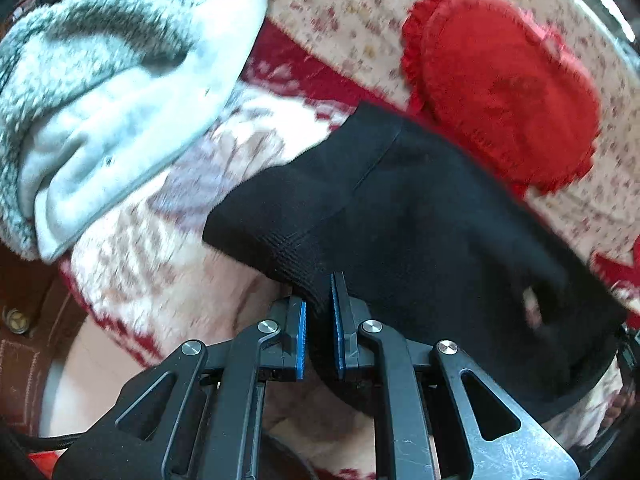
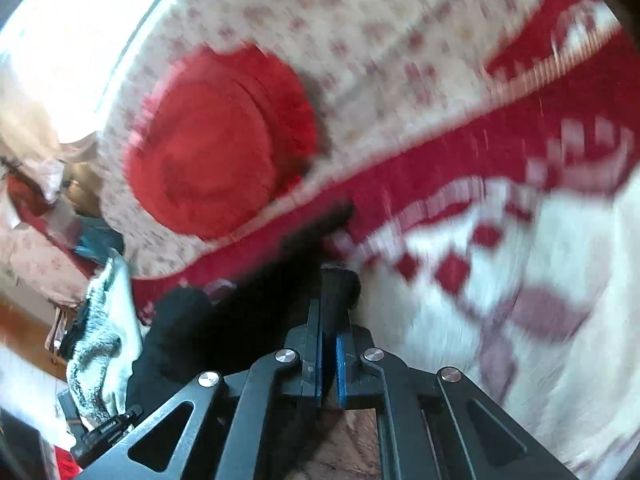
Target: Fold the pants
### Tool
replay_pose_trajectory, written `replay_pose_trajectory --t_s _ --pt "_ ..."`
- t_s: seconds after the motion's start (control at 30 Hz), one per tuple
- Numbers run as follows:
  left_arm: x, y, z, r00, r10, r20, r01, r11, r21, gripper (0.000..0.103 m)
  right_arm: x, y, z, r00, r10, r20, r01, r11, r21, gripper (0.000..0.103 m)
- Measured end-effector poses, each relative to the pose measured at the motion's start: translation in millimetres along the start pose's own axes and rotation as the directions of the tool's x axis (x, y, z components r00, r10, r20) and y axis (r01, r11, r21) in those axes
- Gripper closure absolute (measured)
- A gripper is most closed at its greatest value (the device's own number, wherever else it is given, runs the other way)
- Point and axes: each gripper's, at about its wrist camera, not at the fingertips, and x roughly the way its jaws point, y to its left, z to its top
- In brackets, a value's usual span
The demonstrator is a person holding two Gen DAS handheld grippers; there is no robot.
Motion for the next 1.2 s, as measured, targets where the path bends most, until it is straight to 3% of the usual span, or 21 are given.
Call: replay_pose_trajectory --t_s 0.1,0.17,0.33,0.4,0.5,0.57,0.67,0.77,0.87,0.97,1.07,1.1,1.17,1.2 --pt "-13.9 -9.5 7.6 0.999 -0.024 0.047 0.024 1.000 0.004 0.094 -44.0 15.7 13.8 0.996 0.001 0.087 0.006 0.997 -0.080 0.099" --pt "-19.9 -14.3 3.2 0.998 -0.022 0.058 0.020 0.999 0.031 0.093 -68.3 21.0 8.9 0.995 -0.020 0.100 0.032 0.993 -0.117 0.099" --pt "-9.3 0.8 -30.1 0.999 0.032 0.005 -0.033 0.996 0.077 0.093 -78.6 -4.3 -38.6 0.985 -0.171 -0.034 0.163 0.972 -0.169 0.099" --pt "-0.1 9.5 -40.2 0.999 0.035 -0.031 -0.033 0.997 0.073 0.093 -67.0 -26.2 -61.1 0.955 -0.266 -0.131 0.242 0.955 -0.173 0.099" --pt "3.3 11.9 -47.3 0.999 0.040 -0.030 -0.037 0.996 0.081 0.092 -56.9 -49.2 -77.0 0.917 -0.326 -0.230 0.297 0.943 -0.151 0.098" --pt "-1.0 7.4 -48.1 0.998 0.055 -0.016 -0.053 0.993 0.110 0.089 -59.7 -53.1 -77.6 0.907 -0.358 -0.220 0.333 0.932 -0.146 0.092" --pt "-8.0 6.5 -46.8 0.998 0.063 -0.011 -0.061 0.989 0.135 0.085 -76.0 -36.7 -65.9 0.914 -0.387 -0.123 0.363 0.914 -0.179 0.086" --pt "-17.3 10.6 -45.6 0.998 0.065 -0.003 -0.064 0.988 0.138 0.084 -86.3 -12.4 -55.3 0.952 -0.299 -0.067 0.279 0.938 -0.207 0.080" --pt "-26.5 13.6 -42.2 0.995 0.095 0.027 -0.097 0.986 0.136 0.084 -75.3 13.9 -53.3 0.983 -0.170 -0.075 0.149 0.961 -0.232 0.074" --pt "-34.9 14.5 -35.9 0.994 0.093 0.053 -0.100 0.986 0.133 0.084 -47.2 44.2 -53.2 0.991 -0.059 -0.119 0.026 0.965 -0.261 0.073" --pt "-37.9 12.5 -28.1 0.996 0.066 0.056 -0.072 0.989 0.125 0.082 -16.4 79.6 -47.9 0.990 0.008 -0.138 -0.054 0.941 -0.334 0.070" --pt "-36.7 10.8 -25.5 0.997 0.060 0.055 -0.066 0.990 0.123 0.079 -6.0 91.7 -45.8 0.989 0.025 -0.146 -0.076 0.931 -0.356 0.069" --pt "-30.5 6.3 -18.7 0.999 0.034 0.040 -0.038 0.993 0.112 0.053 18.5 113.9 -40.5 0.981 0.061 -0.182 -0.130 0.910 -0.395 0.061" --pt "-26.5 4.3 -14.3 0.999 0.012 0.036 -0.015 0.995 0.099 0.050 31.8 126.0 -37.2 0.978 0.070 -0.195 -0.146 0.900 -0.411 0.061"
